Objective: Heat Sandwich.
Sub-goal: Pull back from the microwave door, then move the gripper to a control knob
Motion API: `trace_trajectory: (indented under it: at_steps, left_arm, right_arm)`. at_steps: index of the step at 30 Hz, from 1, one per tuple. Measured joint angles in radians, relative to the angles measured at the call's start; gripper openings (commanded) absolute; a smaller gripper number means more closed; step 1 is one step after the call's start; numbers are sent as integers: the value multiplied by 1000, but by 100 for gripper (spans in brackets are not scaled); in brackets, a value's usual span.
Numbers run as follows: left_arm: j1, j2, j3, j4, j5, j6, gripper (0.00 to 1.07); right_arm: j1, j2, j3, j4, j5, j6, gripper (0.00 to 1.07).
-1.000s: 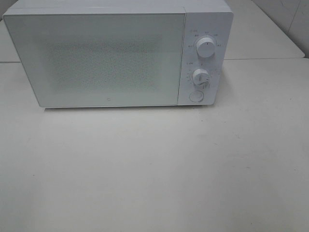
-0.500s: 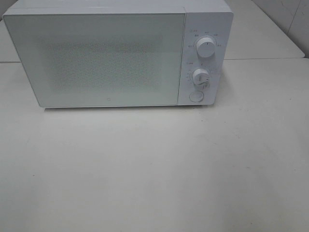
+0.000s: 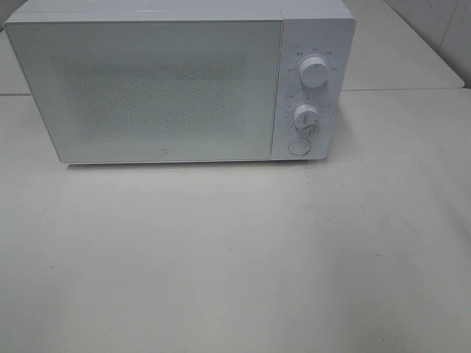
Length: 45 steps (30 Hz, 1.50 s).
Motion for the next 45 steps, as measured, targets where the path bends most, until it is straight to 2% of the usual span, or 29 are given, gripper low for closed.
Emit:
trace_trajectory:
  at_steps: [12,17,19,22,27,30,31,32,35,39,44,45]
  left_arm:
    - [0,0,0,0,0,0,98]
    - [0,0,0,0,0,0,98]
    - [0,0,0,0,0,0,98]
    - [0,0,0,0,0,0,98]
    - [0,0,0,0,0,0,98]
    - [0,0,0,0,0,0,98]
    - [0,0,0,0,0,0,98]
    - [0,0,0,0,0,0,98]
    - [0,0,0,0,0,0,98]
    - [0,0,0,0,0,0,98]
    - [0,0,0,0,0,0,98]
    - [0,0,0,0,0,0,98]
  right_arm:
    - [0,178,5,0,-191,2,75]
    - [0,222,84,0,-389,2,75]
    - [0,243,143,0,-546,2,75]
    - [0,260,176,0,-634,2,75]
    - [57,313,221,54,-802,-12,75]
    - [143,383,246,138,-902,-109,75]
    - [143,383,246,138,-902,-109,75]
    - [188,422,250,195,-937,-167,75]
    - [230,464,252,246,-974,-216,75]
    - [344,594,253,423,-1127,-291,75]
    - [386,656,253,477,-1216,-292,75]
    - [418,698,252,503,-1274,-292,75]
